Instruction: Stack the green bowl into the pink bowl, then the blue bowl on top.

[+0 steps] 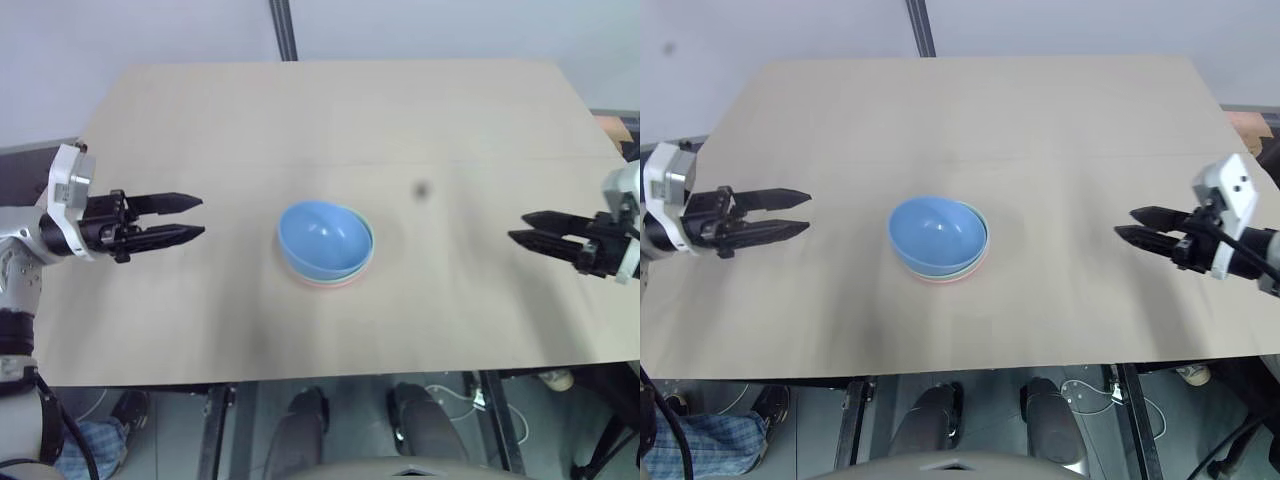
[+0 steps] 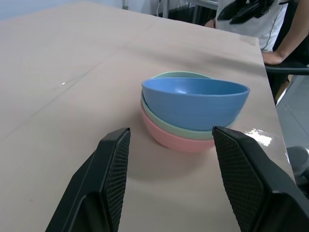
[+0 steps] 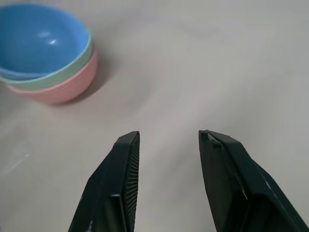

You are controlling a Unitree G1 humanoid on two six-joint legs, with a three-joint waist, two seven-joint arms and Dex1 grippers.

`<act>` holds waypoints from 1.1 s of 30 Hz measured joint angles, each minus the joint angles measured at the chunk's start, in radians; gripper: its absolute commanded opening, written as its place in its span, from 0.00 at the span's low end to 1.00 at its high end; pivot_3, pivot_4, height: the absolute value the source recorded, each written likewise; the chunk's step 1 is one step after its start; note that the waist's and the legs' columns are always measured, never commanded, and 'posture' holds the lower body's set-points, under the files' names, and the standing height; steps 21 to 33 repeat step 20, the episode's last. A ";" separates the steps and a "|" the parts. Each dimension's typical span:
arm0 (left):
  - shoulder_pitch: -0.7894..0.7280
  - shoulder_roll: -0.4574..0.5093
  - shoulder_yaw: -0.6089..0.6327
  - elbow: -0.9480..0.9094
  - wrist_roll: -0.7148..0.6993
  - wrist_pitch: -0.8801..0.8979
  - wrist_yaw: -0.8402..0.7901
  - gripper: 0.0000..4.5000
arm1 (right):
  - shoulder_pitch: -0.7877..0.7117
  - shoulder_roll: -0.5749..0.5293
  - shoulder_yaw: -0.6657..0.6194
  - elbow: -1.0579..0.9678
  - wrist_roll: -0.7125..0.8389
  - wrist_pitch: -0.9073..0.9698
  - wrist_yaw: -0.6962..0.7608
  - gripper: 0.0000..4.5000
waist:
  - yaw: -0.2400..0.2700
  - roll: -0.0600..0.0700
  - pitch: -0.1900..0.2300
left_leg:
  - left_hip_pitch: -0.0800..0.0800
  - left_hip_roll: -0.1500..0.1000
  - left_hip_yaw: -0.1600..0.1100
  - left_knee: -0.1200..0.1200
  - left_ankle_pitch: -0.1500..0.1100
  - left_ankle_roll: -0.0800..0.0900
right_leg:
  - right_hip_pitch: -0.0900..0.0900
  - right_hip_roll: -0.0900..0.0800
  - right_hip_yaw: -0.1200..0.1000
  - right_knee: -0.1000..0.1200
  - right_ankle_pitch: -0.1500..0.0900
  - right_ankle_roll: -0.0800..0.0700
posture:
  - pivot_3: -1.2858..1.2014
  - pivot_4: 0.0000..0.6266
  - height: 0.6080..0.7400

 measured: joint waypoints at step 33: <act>0.579 -0.174 0.412 -0.489 -0.013 0.167 0.353 0.64 | 0.381 0.094 -0.242 0.037 -0.045 -0.303 0.103 0.45 | 0.033 0.000 0.000 | 0.024 0.003 0.001 -0.005 0.000 0.000 | 0.027 0.001 0.000 -0.012 -0.001 0.000 | 0.52 0.24 1.00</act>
